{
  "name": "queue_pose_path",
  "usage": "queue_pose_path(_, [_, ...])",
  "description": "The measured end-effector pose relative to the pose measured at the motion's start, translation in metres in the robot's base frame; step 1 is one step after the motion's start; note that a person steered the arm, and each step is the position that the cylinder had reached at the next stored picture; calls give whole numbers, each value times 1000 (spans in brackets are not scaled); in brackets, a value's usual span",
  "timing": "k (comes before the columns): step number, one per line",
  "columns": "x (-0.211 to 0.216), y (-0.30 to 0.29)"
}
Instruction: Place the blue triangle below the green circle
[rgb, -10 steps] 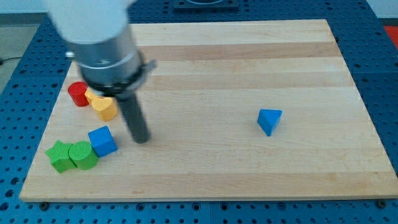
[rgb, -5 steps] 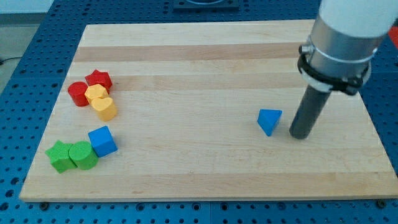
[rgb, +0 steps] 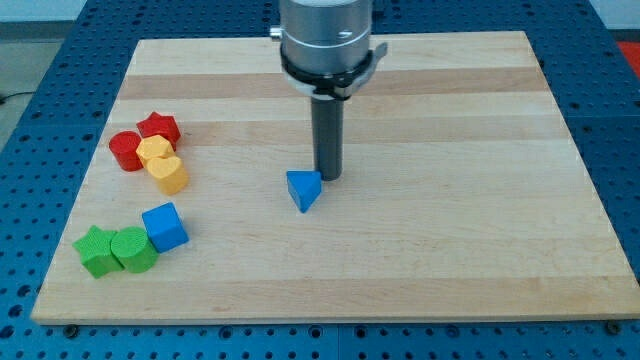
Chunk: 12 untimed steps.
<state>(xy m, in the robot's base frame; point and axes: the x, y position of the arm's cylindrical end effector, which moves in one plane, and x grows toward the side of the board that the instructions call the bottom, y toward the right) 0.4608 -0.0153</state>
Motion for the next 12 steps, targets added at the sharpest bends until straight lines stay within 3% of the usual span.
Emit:
queue_pose_path(2, [39, -55])
queue_pose_path(5, [78, -33])
queue_pose_path(9, [102, -152])
queue_pose_path(10, [102, -146])
queue_pose_path(12, [102, -22])
